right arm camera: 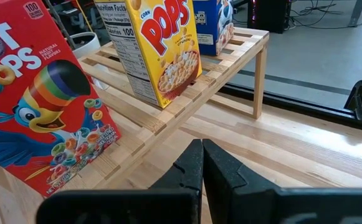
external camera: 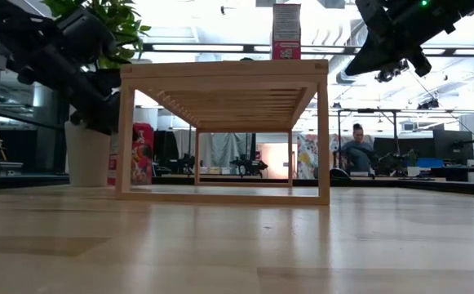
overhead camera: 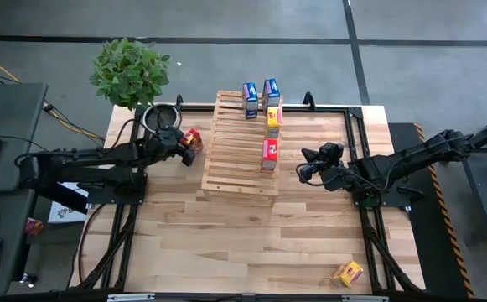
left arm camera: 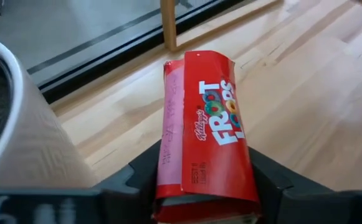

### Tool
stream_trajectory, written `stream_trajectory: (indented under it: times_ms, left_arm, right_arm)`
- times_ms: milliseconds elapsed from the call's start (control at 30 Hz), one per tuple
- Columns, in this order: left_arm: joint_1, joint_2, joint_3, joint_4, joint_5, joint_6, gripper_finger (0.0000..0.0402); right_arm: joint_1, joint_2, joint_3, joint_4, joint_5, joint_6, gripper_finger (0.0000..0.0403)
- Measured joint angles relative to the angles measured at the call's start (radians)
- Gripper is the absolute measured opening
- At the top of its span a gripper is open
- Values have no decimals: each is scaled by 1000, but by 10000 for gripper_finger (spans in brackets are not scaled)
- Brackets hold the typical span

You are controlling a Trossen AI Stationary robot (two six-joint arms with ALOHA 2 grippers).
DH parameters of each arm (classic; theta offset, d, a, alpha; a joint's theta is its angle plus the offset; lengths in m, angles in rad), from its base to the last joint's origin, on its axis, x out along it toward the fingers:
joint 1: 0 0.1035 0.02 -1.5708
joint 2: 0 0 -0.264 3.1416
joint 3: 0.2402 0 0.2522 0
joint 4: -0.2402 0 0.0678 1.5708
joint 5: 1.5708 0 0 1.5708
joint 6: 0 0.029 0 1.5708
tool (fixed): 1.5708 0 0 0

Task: Stack cereal on shelf
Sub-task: Put the red cereal box on the shelf aligned with the other red cereal box

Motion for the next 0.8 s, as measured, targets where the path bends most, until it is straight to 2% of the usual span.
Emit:
stream_trajectory:
  times_ms: [167,367,467,567,800]
  left_arm:
    - [0,-26,62,-148,16,-32,150]
    - [-16,-46,129,-285,136,-73,149]
    - [-41,-64,153,-337,147,-95,147]
    - [-67,-97,179,-381,122,-102,146]
    - [-143,-220,190,-368,-61,-122,145]
  right_arm:
    - [0,0,0,0,-2,0,0]
    - [0,0,0,0,-3,0,0]
    - [0,0,0,0,-3,-6,0]
    - [0,0,0,-1,-3,-7,0]
    - [0,0,0,-7,-3,-8,0]
